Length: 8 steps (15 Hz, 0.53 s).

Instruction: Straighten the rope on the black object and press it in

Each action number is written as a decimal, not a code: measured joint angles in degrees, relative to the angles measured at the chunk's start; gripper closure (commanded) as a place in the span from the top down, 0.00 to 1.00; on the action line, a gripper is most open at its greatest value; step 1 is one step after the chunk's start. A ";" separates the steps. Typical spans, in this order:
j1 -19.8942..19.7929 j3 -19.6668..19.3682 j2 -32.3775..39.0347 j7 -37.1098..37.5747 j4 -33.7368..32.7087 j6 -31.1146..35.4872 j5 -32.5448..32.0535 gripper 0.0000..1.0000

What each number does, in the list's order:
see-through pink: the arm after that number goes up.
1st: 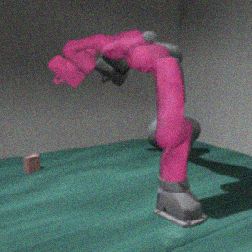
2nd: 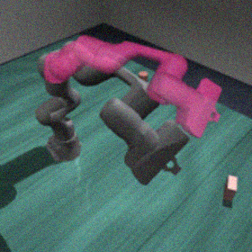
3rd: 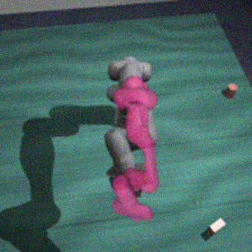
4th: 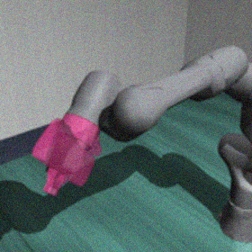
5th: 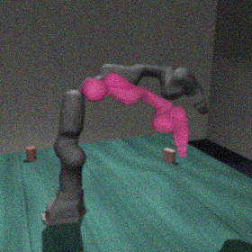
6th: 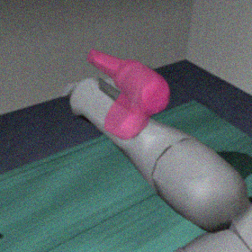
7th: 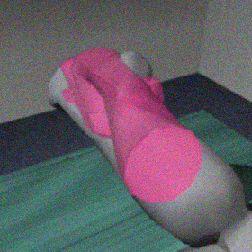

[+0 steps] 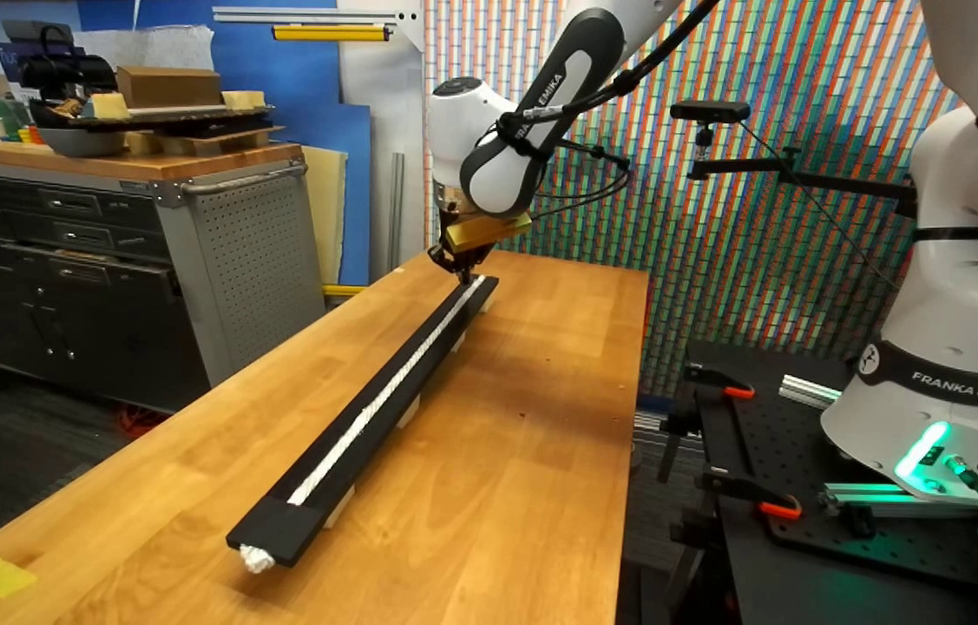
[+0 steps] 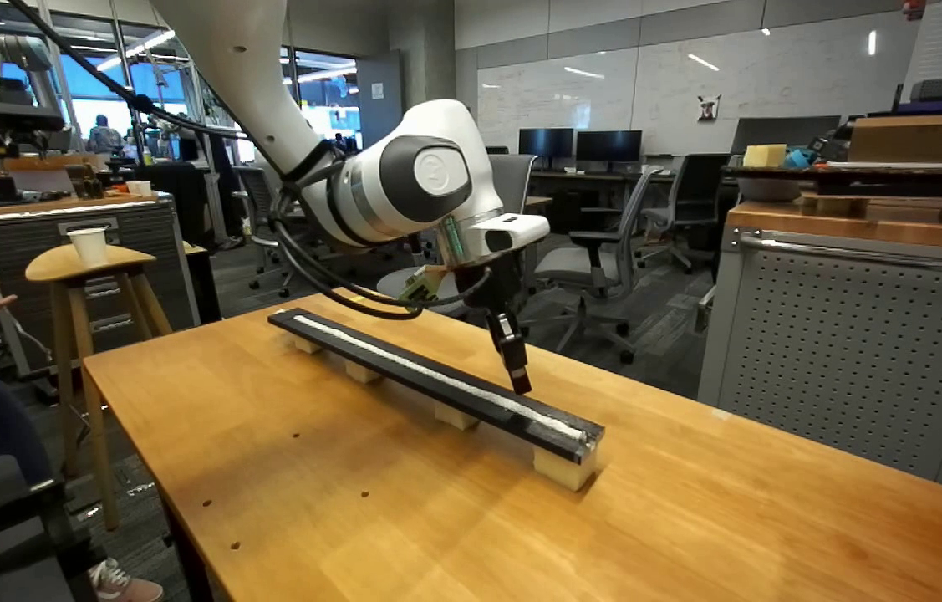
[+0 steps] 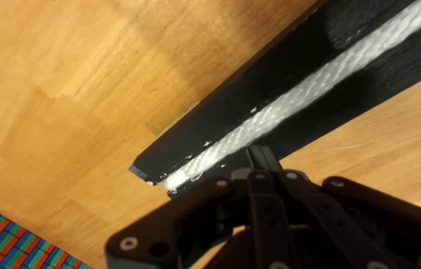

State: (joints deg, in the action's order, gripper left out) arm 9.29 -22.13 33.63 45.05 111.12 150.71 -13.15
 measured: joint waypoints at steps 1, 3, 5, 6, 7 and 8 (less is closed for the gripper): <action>0.31 -0.06 -0.52 0.25 0.55 -0.01 -0.41 0.00; 0.79 -0.10 -1.45 0.70 1.46 -0.04 -1.33 0.00; 1.06 -0.01 -2.16 0.71 2.21 -0.10 -1.61 0.00; 1.09 0.13 -2.34 0.71 2.48 -0.17 -1.63 0.00; 1.09 0.27 -2.34 0.71 2.62 -0.32 -1.63 0.00; 1.09 0.44 -2.32 0.70 2.76 -0.54 -1.63 0.00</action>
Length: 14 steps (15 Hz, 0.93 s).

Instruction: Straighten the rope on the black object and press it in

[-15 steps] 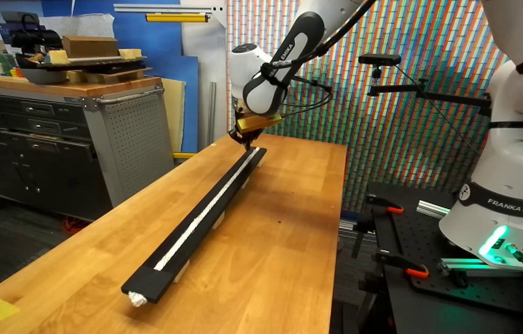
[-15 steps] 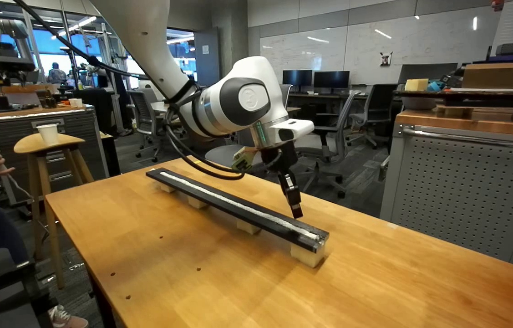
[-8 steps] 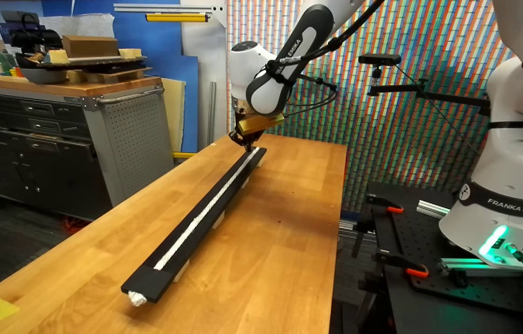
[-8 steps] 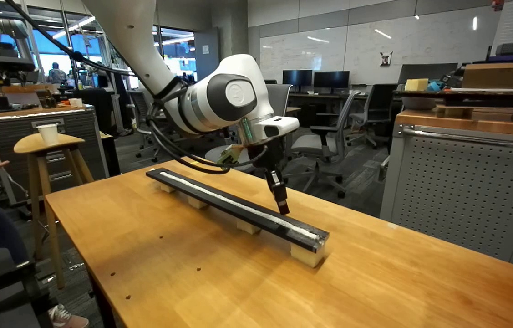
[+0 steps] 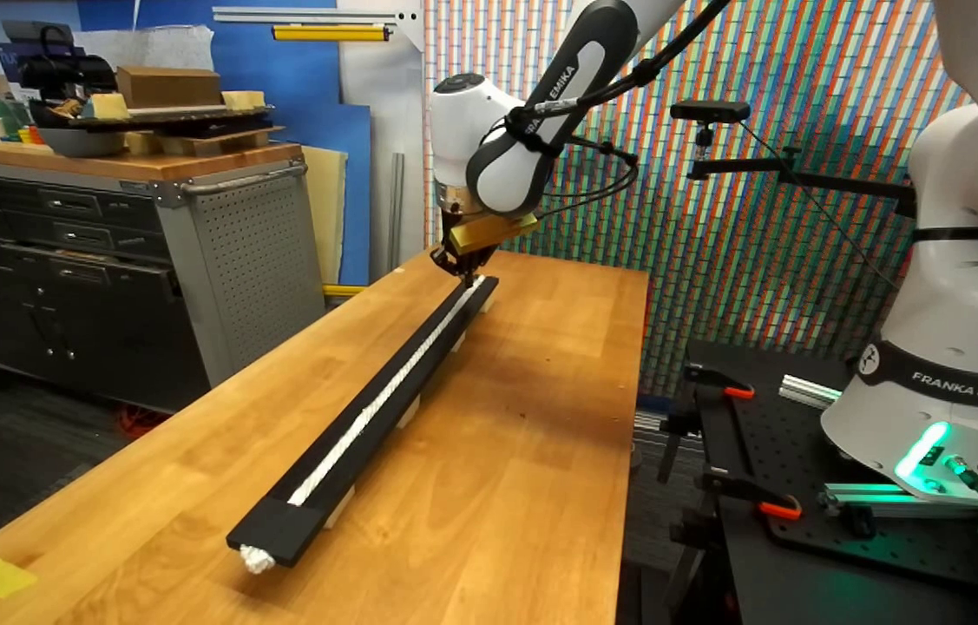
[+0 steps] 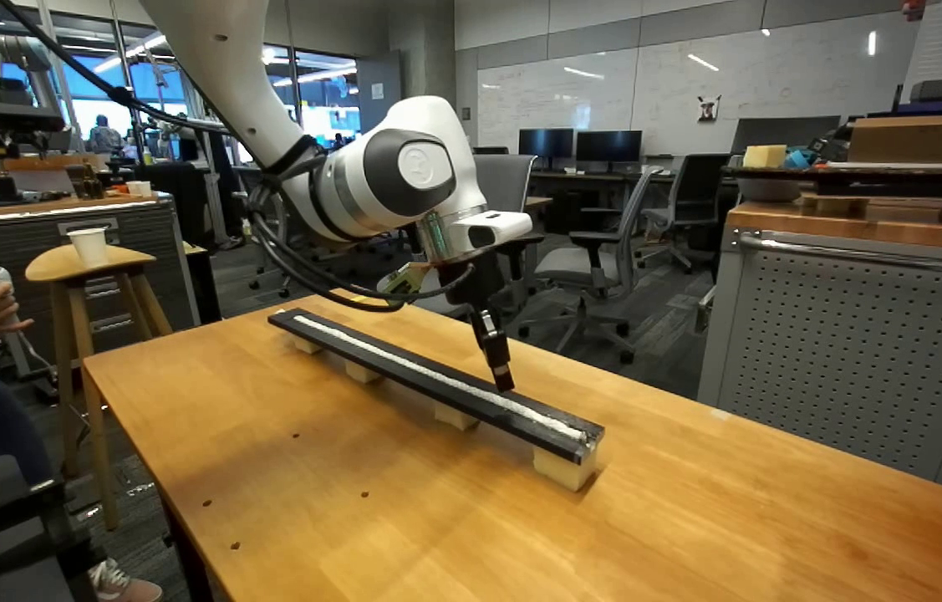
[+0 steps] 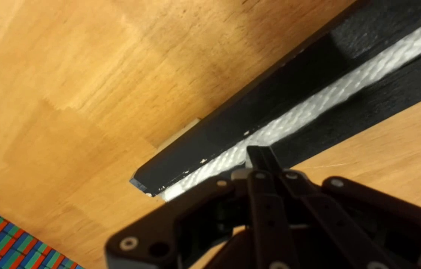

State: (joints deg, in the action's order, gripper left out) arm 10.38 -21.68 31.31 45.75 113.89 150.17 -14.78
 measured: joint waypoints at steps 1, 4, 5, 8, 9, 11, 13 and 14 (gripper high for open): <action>-0.05 0.24 0.09 -0.01 0.07 -0.27 0.00 0.00; -0.63 1.36 0.81 -0.04 -0.01 -0.47 0.01 0.00; -0.91 1.75 1.26 -0.05 -0.21 -0.45 0.03 0.00; -1.96 2.78 2.13 -0.69 -1.13 -0.56 0.47 0.00; -2.33 3.13 2.17 -1.13 -1.25 -0.75 0.67 0.00; -3.07 3.76 2.19 -2.08 -1.65 -1.44 1.11 0.00; -3.33 3.97 2.21 -2.32 -1.88 -1.71 1.29 0.00; -3.32 3.97 2.21 -2.32 -1.90 -1.71 1.29 0.00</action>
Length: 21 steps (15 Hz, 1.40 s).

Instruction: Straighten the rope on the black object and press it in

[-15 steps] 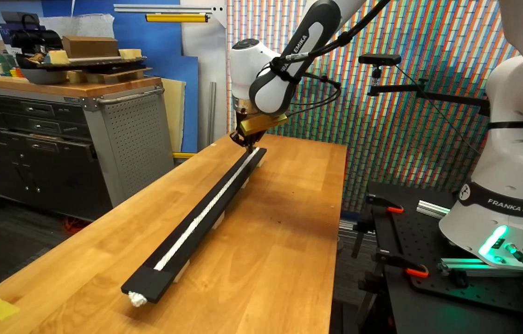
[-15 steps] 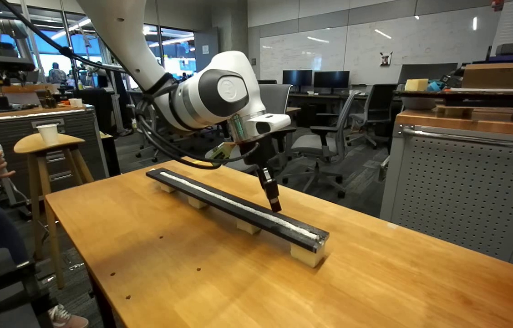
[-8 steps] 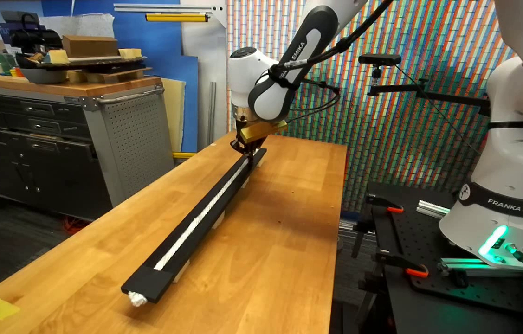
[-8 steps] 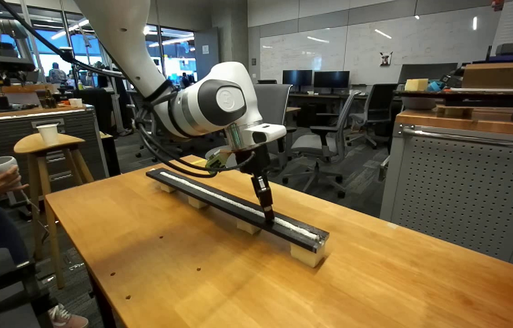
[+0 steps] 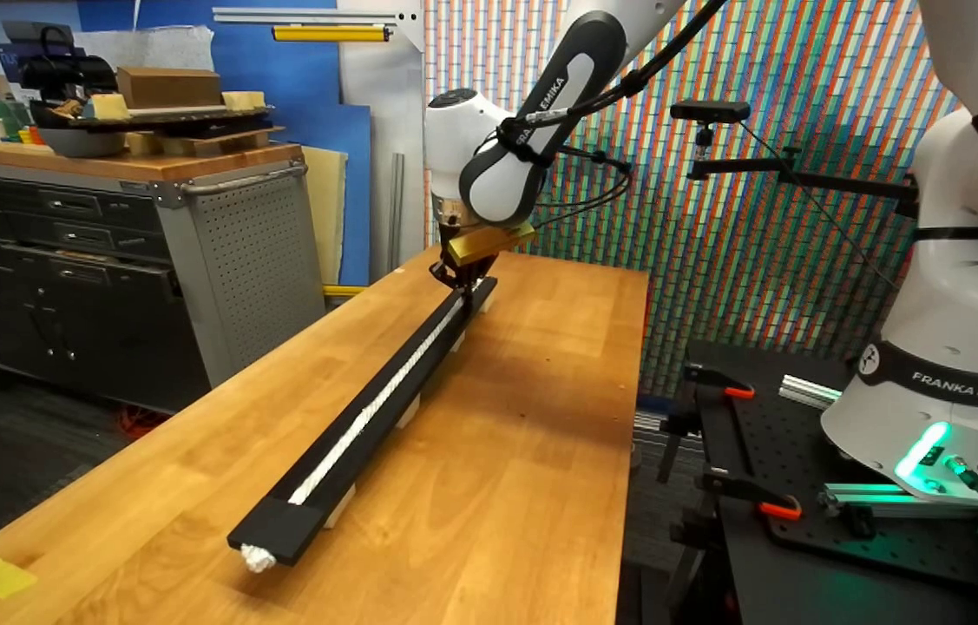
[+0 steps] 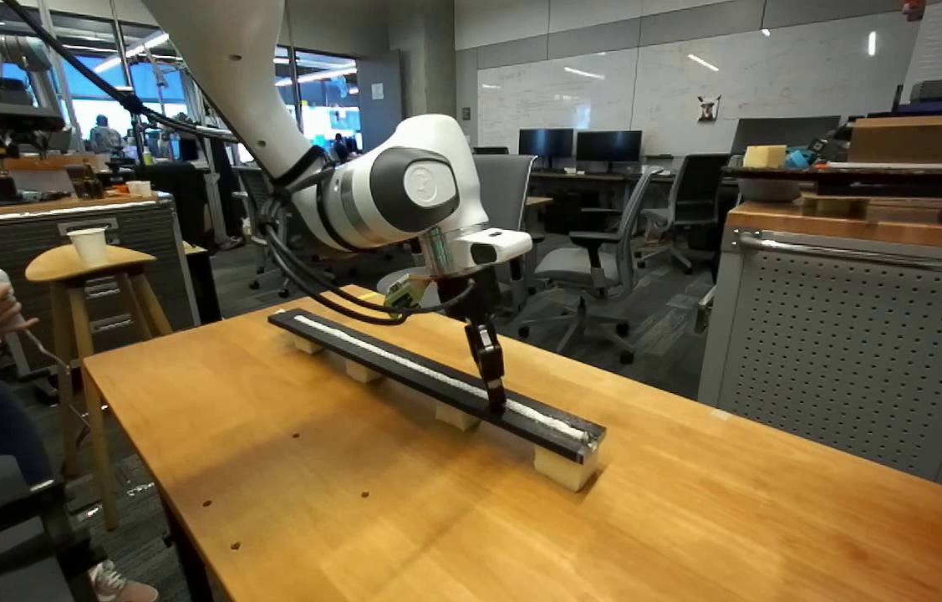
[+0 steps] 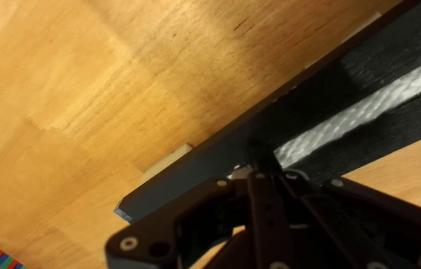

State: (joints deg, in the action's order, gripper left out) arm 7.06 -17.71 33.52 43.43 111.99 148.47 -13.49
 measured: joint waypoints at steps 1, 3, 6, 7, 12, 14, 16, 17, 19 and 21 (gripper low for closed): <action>0.03 0.00 -0.06 0.00 0.00 0.11 0.00 0.00; 0.09 -0.04 -0.25 0.01 0.08 0.98 -0.07 0.00; 0.76 -0.44 -1.19 0.15 0.64 4.13 -0.83 0.00; 1.12 -0.66 -1.70 0.18 0.98 5.08 -1.03 0.00; 2.40 -1.51 -3.33 0.20 2.53 6.82 -1.17 0.00; 2.48 -1.61 -3.35 0.20 2.80 6.83 -1.17 0.00; 2.48 -1.64 -3.23 0.20 3.07 6.82 -1.17 0.00; 2.47 -1.64 -3.02 0.19 3.11 6.78 -1.17 0.00; 2.40 -1.64 -2.31 0.18 3.09 6.68 -1.17 0.00; 2.27 -1.54 -1.35 0.14 3.04 6.45 -1.05 0.00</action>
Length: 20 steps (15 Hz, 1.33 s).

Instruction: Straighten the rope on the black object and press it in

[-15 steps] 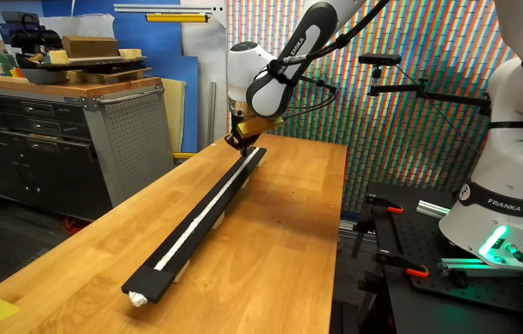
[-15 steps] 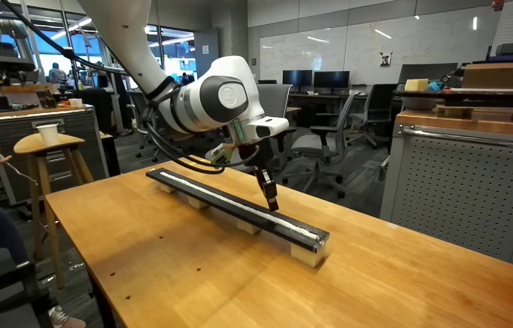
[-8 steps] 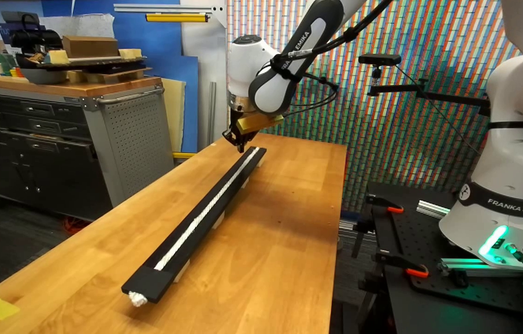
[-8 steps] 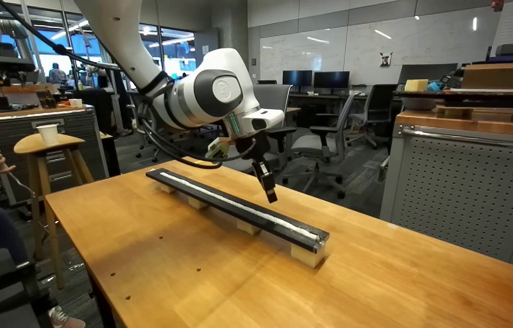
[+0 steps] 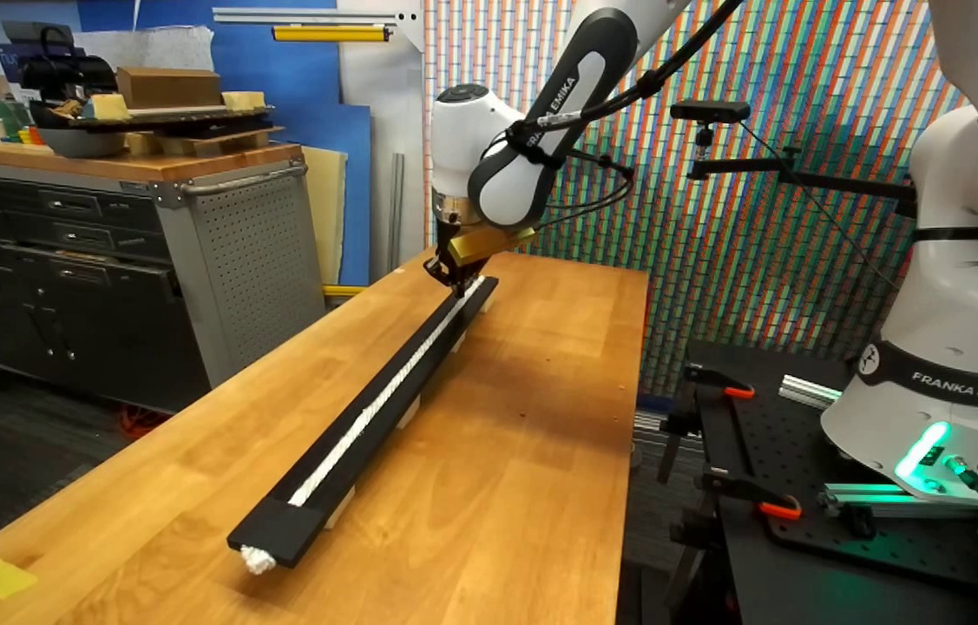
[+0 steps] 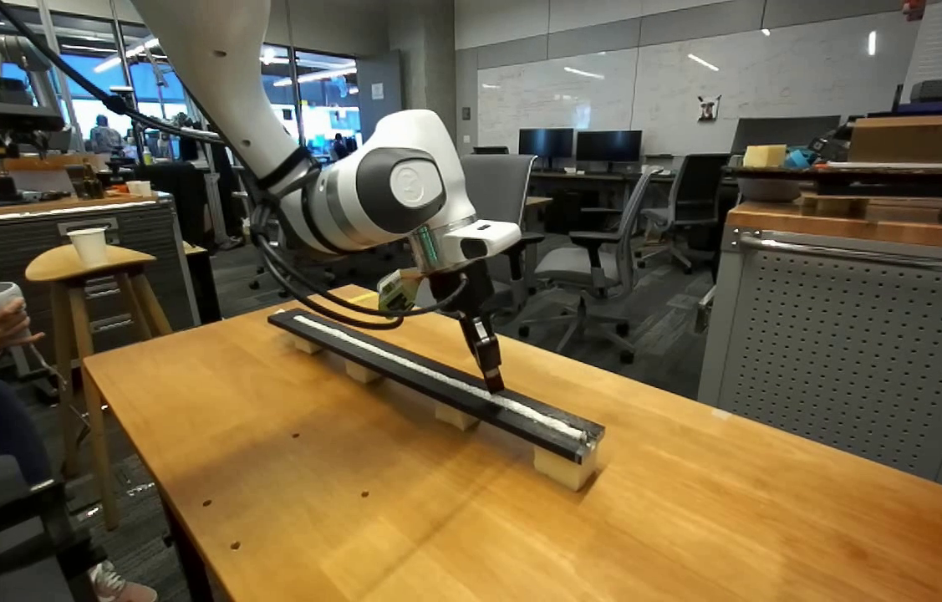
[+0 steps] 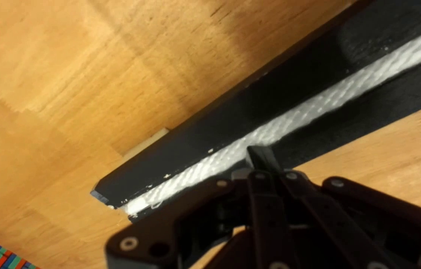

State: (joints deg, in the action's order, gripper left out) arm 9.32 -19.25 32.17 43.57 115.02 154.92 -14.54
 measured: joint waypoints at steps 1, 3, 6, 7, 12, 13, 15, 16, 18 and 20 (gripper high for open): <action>-0.11 0.10 0.53 -0.06 -0.09 -0.24 0.16 0.00; -0.19 0.18 1.19 -0.11 -0.60 -0.57 0.24 0.00; -0.19 0.28 1.32 -0.24 -1.16 -1.70 0.30 0.00; -0.19 0.30 1.37 -0.25 -1.31 -1.93 0.30 0.00; 0.16 0.17 1.11 -0.25 -1.43 -2.22 -0.04 0.00; 0.51 0.04 0.78 -0.25 -1.38 -2.72 -0.51 0.00; 1.50 -0.27 -0.19 -0.25 -1.32 -4.30 -2.04 0.00; 2.07 -0.38 -0.94 -0.25 -1.27 -5.47 -3.10 0.00; 3.18 -0.39 -2.88 -0.25 -0.99 -8.34 -5.46 0.00; 4.06 -0.07 -5.12 -0.25 -0.45 -11.74 -7.46 0.00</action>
State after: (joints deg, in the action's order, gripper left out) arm 13.38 -19.32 27.06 43.31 114.57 143.18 -22.00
